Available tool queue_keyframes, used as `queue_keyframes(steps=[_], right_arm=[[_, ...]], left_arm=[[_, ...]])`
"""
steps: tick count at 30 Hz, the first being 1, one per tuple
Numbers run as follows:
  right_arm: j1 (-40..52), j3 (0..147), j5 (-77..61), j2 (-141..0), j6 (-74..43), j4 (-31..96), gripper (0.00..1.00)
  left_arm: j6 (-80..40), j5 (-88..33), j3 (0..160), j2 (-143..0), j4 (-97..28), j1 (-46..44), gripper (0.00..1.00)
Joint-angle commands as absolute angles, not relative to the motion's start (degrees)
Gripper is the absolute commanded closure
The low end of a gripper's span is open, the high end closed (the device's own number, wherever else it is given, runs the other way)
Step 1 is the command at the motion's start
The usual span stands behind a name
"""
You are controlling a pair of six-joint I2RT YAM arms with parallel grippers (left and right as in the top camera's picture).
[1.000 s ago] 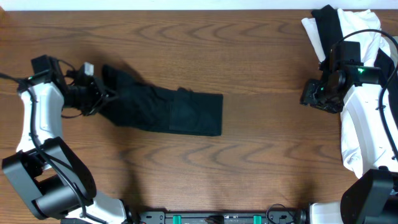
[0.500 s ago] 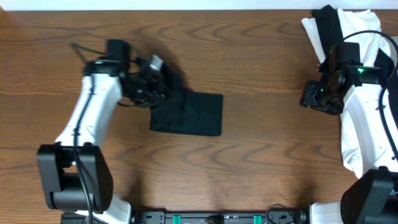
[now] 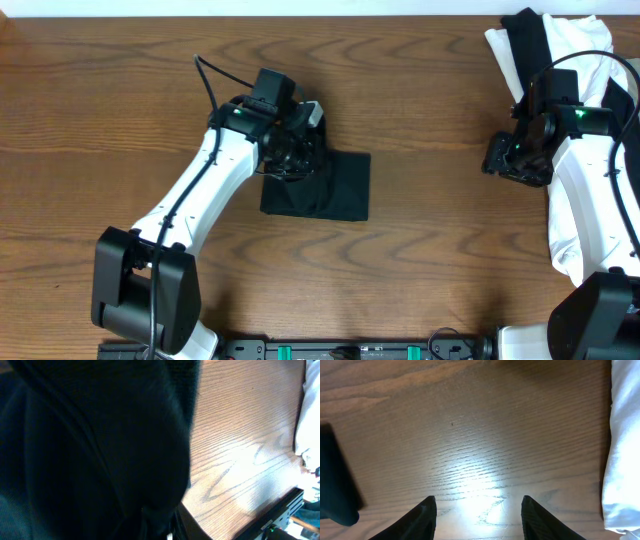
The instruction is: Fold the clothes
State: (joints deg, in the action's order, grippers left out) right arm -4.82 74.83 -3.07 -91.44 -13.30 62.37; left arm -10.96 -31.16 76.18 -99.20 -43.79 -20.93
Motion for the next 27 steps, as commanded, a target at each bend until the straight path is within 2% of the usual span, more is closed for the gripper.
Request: queue_keyframes(steps=[1,4,8,10,12,13,21,24,27], right_arm=[[-5.2,74.8,-2.8,-90.2,-12.5,62.5,0.47],[-5.2,74.8,-2.8,-90.2,-12.6,62.5,0.47],[-5.2,74.8,-2.8,-90.2,-12.6,62.5,0.47],[-5.2,74.8,-2.8,-90.2,-12.6,62.5,0.47],[-5.2,74.8,-3.2,-90.2,-12.6,62.5,0.46],[-5.2,74.8,-3.5,-90.2,-12.6,62.5,0.46],[-4.1,74.8,-4.7,-90.2,-11.7,63.6,0.45],[-3.0,74.8,-8.8,-90.2,-8.7,63.4,0.46],[-1.1,74.8,-18.8,-90.2,-1.9,62.6,0.45]], left_arm=[[-14.9,-30.1,77.5,-97.7,-42.3,-22.3,0.83],[-20.5,-30.2,77.5,-97.7,-39.4,-24.0,0.92],[-23.3,-31.9,77.5,-97.7,-37.1,-27.4,0.92],[-23.1,-36.2,77.5,-97.7,-35.8,-29.4,0.83],[-21.4,-39.3,77.5,-97.7,-35.0,-31.1,0.61],[-19.6,-39.6,77.5,-97.7,-35.1,-31.6,0.54],[-17.6,-39.4,77.5,-97.4,-37.5,-26.5,0.51],[-17.0,-39.4,77.5,-97.3,-38.1,-23.0,0.51],[-16.3,-36.3,77.5,-97.3,-38.7,-18.8,0.51]])
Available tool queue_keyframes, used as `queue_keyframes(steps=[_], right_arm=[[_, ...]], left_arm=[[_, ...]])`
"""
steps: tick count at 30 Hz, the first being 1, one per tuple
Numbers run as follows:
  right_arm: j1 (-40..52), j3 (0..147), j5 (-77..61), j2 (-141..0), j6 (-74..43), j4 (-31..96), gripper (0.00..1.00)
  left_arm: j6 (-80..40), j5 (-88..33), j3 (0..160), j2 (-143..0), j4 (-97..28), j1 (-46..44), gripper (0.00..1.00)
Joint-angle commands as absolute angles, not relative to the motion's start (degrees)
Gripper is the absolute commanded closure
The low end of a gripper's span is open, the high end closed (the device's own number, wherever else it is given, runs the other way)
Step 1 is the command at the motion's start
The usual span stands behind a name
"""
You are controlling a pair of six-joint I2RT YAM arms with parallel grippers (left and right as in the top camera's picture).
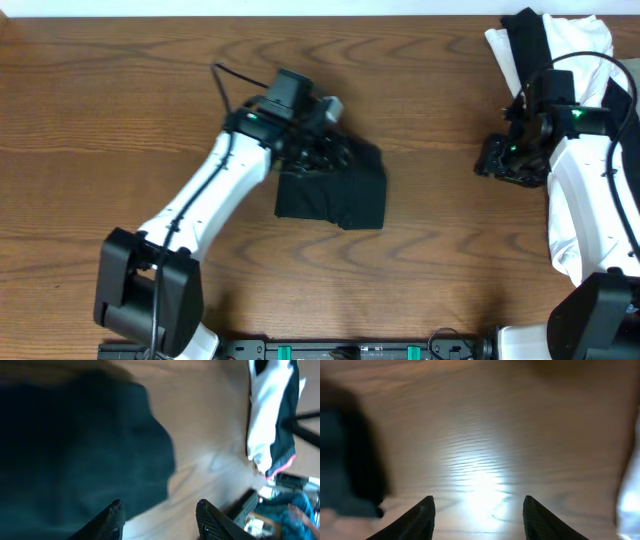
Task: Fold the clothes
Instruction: 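Grasp the folded black bundle's top edge with both grippers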
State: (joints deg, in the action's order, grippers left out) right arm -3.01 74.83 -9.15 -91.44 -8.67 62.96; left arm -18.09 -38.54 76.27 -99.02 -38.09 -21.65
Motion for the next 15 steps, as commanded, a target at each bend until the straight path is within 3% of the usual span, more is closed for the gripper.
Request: queue_keyframes(steps=[1,7,15], right_arm=[[-0.1,74.8,-23.9,-90.3,1.0,62.3,0.47],[7.4,74.8,-33.5,-90.6,4.8,59.0,0.60],[20.1,74.8,-33.6,-94.9,0.6,48.4,0.61]], left_arm=[[-16.3,-32.9,77.5,-97.3,-39.2,-17.6,0.52],[-8.4,-25.8,77.5,-98.5,-39.7,-15.6,0.57],[-3.2,-23.3,77.5,-103.5,-39.1,-15.6,0.57]])
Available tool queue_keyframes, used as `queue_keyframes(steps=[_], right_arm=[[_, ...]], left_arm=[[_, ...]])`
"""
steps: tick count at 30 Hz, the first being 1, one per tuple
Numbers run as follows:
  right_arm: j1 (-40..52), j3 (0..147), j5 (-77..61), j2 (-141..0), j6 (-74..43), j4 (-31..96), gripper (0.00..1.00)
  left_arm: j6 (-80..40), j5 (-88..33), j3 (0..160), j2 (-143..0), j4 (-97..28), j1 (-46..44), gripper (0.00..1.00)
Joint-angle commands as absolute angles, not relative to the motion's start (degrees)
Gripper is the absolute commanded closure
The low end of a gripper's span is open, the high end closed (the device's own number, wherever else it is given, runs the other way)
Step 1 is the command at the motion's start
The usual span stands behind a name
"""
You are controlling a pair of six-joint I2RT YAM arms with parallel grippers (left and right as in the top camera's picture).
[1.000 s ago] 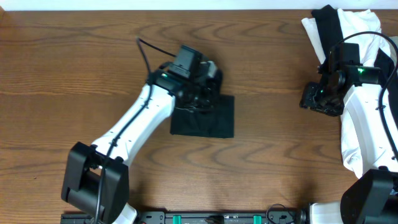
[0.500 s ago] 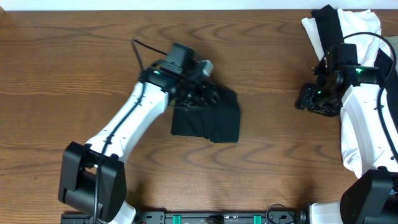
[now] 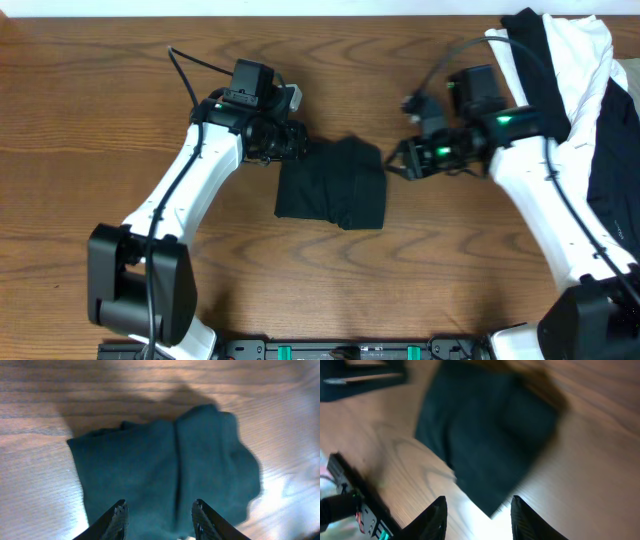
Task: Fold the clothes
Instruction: 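Grasp the folded black bundle's top edge with both grippers, then lift and rotate the folded bundle with both grippers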
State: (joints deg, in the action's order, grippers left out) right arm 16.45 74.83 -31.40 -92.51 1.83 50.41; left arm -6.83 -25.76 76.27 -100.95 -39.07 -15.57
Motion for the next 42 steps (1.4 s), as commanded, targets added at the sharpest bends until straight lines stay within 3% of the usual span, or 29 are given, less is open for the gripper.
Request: queue_keyframes(steps=[1,8,18,23,30,39,42], right_arm=[[21.3,74.8,-33.4,-95.7,-0.6,46.7,0.60],[25.9,74.8,-32.4,-104.9,-6.0,38.0,0.62],[23.4,74.8,-11.7,-116.2,-10.1,40.0,0.66],[21.5,74.8,-10.9,-117.6,-10.7,41.6,0.65],[21.3,74.8,-10.5,-117.6,-10.2,40.6,0.61],[21.4,76.3,-10.6,-117.1,-8.8,35.8,0.53],[21.7,78.3,-10.5,-114.7,-6.7,37.5,0.51]], left_arm=[[-3.2,-23.3,77.5,-104.0,-39.1,-15.6,0.57],[-3.2,-23.3,77.0,-108.0,-39.8,-15.6,0.57],[-3.2,-14.0,76.2,-117.8,-40.0,-15.6,0.57],[-3.3,-13.8,76.2,-122.3,-40.6,-15.6,0.62],[-3.3,-13.7,76.2,-122.6,-43.7,-15.5,0.63],[-7.7,-21.5,76.2,-122.3,-59.5,-15.6,0.79],[-7.6,-22.1,76.2,-120.6,-61.0,-15.6,0.80]])
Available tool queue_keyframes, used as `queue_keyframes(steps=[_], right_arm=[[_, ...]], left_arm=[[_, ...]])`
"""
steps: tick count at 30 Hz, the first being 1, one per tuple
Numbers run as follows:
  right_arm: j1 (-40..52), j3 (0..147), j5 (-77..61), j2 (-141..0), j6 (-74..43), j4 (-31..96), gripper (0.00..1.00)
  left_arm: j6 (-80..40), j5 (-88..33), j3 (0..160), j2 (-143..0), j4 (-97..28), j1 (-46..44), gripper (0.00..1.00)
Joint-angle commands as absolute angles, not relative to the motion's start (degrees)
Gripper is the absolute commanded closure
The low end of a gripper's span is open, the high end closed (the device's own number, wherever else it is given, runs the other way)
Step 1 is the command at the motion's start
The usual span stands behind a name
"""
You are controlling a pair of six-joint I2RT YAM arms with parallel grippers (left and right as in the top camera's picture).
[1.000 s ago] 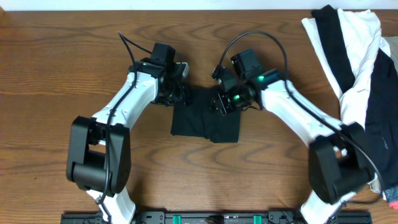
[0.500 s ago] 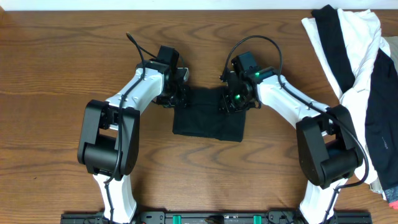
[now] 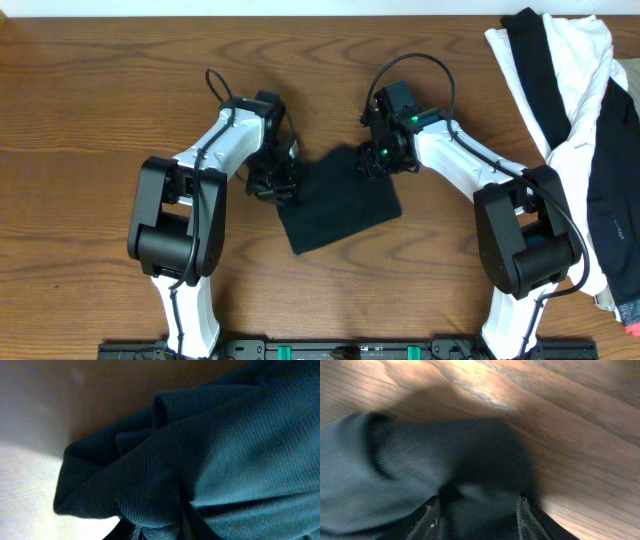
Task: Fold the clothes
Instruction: 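Lift and rotate the folded bundle with both grippers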
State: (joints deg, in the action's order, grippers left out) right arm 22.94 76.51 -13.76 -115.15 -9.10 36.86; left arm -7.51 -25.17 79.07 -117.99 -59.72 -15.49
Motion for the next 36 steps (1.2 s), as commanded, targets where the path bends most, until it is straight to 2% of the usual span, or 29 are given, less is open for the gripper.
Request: queue_keyframes(steps=[1,5,8,9,12,14,20,22,27,36], right_arm=[[21.7,79.4,-10.5,-112.9,-6.5,38.7,0.51],[21.7,81.7,-10.5,-106.1,-6.5,41.7,0.50],[21.8,82.1,-10.6,-99.4,-6.5,44.1,0.50],[21.9,82.1,-11.1,-97.1,-6.5,45.2,0.50],[22.9,82.1,-12.4,-92.3,-6.6,49.6,0.51],[24.2,81.9,-12.5,-90.7,-6.8,52.6,0.53],[28.4,78.5,-12.5,-91.4,-13.3,55.3,0.63],[30.2,75.8,-12.9,-92.3,-15.9,54.0,0.66],[33.7,68.9,-18.7,-94.0,-16.8,46.6,0.65],[36.2,60.2,-18.7,-100.3,-21.4,38.3,0.65]], left_arm=[[-7.6,-22.1,76.2,-119.1,-61.0,-15.6,0.79],[-7.6,-22.1,76.2,-112.9,-60.9,-15.6,0.76],[-7.6,-22.0,76.2,-106.5,-60.6,-15.6,0.70],[-7.6,-22.0,76.2,-104.1,-60.3,-15.6,0.64],[-7.6,-20.7,76.2,-98.2,-58.4,-15.6,0.30],[-7.6,-18.5,76.2,-95.1,-55.4,-15.6,0.21],[-2.7,-16.5,76.2,-95.4,-45.9,-15.6,0.20],[0.7,-19.7,76.2,-98.0,-44.6,-15.6,0.20],[2.9,-23.5,76.2,-105.0,-44.5,-15.6,0.20],[2.8,-24.0,76.2,-116.5,-48.4,-15.7,0.21]])
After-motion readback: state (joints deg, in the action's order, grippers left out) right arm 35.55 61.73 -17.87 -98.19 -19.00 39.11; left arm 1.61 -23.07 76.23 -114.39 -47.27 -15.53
